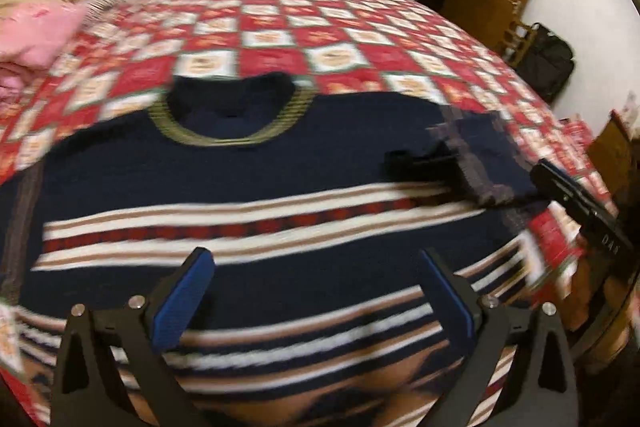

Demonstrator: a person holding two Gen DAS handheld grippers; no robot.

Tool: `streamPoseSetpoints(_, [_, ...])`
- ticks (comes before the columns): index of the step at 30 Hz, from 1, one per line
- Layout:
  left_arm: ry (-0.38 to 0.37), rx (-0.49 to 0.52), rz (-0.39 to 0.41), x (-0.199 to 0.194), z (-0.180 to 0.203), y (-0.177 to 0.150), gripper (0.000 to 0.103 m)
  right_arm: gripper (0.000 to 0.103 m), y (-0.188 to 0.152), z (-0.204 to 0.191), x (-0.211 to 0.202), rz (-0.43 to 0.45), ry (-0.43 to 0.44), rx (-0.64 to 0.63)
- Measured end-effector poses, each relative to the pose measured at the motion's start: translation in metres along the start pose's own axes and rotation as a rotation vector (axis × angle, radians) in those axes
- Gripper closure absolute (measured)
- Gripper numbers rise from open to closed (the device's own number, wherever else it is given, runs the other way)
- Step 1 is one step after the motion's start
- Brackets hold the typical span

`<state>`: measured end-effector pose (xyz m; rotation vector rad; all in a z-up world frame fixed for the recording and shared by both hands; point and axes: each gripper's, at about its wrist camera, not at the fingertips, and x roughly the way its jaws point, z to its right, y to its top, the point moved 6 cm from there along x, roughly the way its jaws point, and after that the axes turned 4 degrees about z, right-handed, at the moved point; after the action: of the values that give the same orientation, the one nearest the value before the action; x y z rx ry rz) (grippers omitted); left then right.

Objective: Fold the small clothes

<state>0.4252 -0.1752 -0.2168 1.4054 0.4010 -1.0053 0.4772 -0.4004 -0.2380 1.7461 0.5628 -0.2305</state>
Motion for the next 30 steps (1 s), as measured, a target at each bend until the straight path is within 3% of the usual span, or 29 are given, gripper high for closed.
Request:
streamPoseSetpoints(3, [-0.060,-0.037,-0.030,0.018,0.029,0.014,0.006,0.038,0.006,0.023,-0.008,0.059,-0.055,0.065])
streamPoseSetpoints(6, [-0.102,-0.108,-0.044,0.029,0.044,0.029,0.007,0.038,0.004,0.036,-0.006,0.049,-0.085,0.104])
streamPoseSetpoints(14, [-0.124,-0.256,-0.117,0.065,0.065,0.040,0.007,0.038,0.003,0.044,-0.011,0.070,-0.112,0.124])
streamPoseSetpoints(17, [-0.113,-0.247,-0.119,0.069,0.072,0.038,0.010,0.038,0.003,0.040,-0.011,0.075,-0.110,0.113])
streamPoseSetpoints(19, [-0.095,-0.228,-0.129,0.073,0.075,0.036,0.018,0.038,0.004,0.037,-0.012,0.082,-0.113,0.098])
streamPoseSetpoints(20, [-0.091,-0.228,-0.133,0.076,0.074,0.036,0.028,0.038,0.003,0.036,-0.012,0.083,-0.110,0.098])
streamPoseSetpoints(22, [-0.099,-0.248,-0.147,0.081,0.071,0.035,0.051,0.038,0.003,0.035,-0.012,0.082,-0.102,0.099])
streamPoseSetpoints(24, [-0.114,-0.265,-0.168,0.087,0.068,0.034,0.084,0.038,0.002,0.033,-0.012,0.081,-0.102,0.095])
streamPoseSetpoints(30, [-0.127,-0.249,-0.106,0.069,0.061,0.041,0.093,0.038,0.002,0.035,-0.012,0.087,-0.111,0.101])
